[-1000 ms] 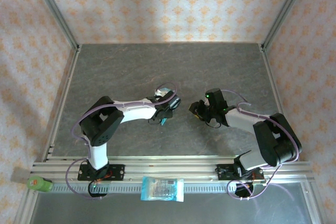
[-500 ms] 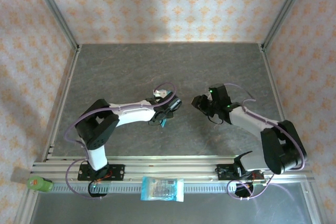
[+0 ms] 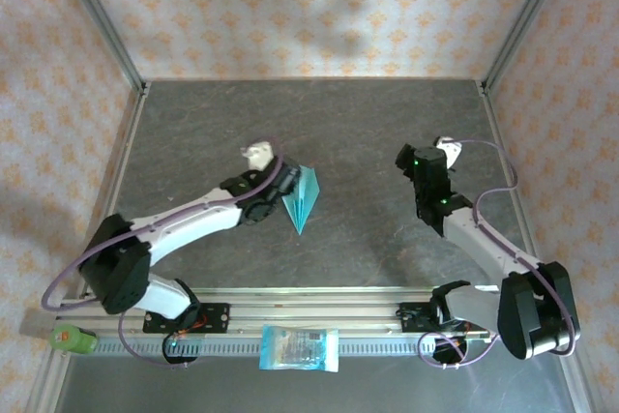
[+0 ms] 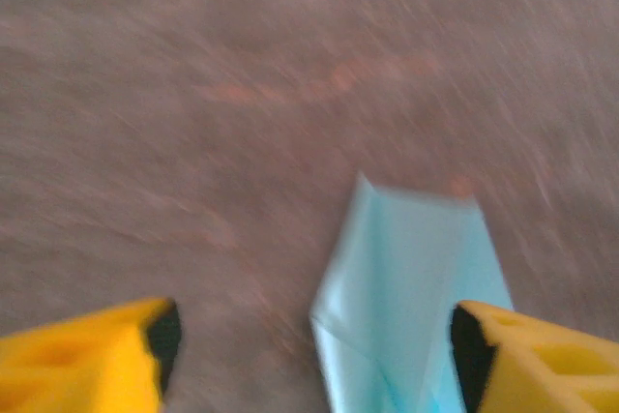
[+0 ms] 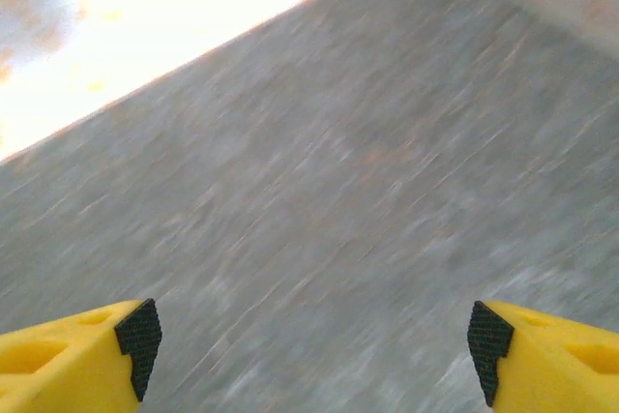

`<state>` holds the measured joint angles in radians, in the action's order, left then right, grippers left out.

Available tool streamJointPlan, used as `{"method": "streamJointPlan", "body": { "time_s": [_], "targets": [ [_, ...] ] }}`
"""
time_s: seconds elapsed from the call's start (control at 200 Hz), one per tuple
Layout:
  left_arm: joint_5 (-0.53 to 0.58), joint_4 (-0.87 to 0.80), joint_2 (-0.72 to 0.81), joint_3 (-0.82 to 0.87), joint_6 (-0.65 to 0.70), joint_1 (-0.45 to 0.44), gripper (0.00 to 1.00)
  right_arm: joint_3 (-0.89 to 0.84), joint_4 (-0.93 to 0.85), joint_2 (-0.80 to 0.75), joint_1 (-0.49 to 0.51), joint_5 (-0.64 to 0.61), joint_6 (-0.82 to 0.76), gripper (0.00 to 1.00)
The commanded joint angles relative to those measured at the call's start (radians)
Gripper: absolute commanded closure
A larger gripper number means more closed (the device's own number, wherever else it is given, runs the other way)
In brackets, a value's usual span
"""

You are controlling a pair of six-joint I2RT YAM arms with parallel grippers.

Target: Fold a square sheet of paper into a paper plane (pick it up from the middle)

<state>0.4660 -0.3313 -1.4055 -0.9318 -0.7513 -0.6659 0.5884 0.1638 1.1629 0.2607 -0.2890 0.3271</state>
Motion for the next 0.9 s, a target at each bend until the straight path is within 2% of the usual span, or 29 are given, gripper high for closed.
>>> {"method": "streamJointPlan", "body": {
  "time_s": [0.0,0.08,0.205,0.305,0.43,0.495,0.555,0.631,0.701,0.746,0.771,0.896],
  "targets": [
    [0.243,0.146,0.075,0.085,0.138,0.139,0.01,-0.108,0.36,0.1,-0.041,-0.195,-0.22,0.15],
    [0.207,0.249,0.099,0.132,0.219,0.269,0.01,-0.162,0.57,0.194,-0.055,-0.181,-0.276,0.15],
    [0.183,0.353,0.098,0.166,0.348,0.394,0.01,-0.139,0.659,0.316,-0.092,-0.078,-0.321,0.15],
    [0.127,0.47,0.138,0.212,0.448,0.447,0.01,-0.163,0.77,0.371,-0.127,-0.046,-0.327,0.14],
    [0.057,0.744,0.172,0.343,0.625,0.493,0.01,-0.238,0.851,0.341,-0.21,0.197,-0.313,0.14],
    [0.007,0.836,0.163,0.395,0.679,0.522,0.01,-0.338,1.02,0.345,-0.228,0.262,-0.315,0.14],
    [0.002,0.901,0.146,0.433,0.717,0.531,0.01,-0.412,1.234,0.387,-0.229,0.27,-0.315,0.15],
    [-0.044,1.005,0.109,0.487,0.761,0.54,0.01,-0.377,1.091,0.35,-0.228,0.222,-0.302,0.15],
    [-0.062,1.111,0.065,0.534,0.762,0.546,0.01,-0.376,1.135,0.374,-0.227,0.198,-0.293,0.09],
    [-0.105,1.183,0.038,0.562,0.752,0.553,0.01,-0.365,1.097,0.364,-0.226,0.197,-0.294,0.08],
    [-0.119,1.239,0.02,0.577,0.748,0.554,0.01,-0.365,1.088,0.36,-0.227,0.196,-0.293,0.0],
    [-0.177,1.481,-0.09,0.64,0.773,0.57,0.01,-0.367,1.095,0.359,-0.225,0.195,-0.296,0.0]
  ]
}}
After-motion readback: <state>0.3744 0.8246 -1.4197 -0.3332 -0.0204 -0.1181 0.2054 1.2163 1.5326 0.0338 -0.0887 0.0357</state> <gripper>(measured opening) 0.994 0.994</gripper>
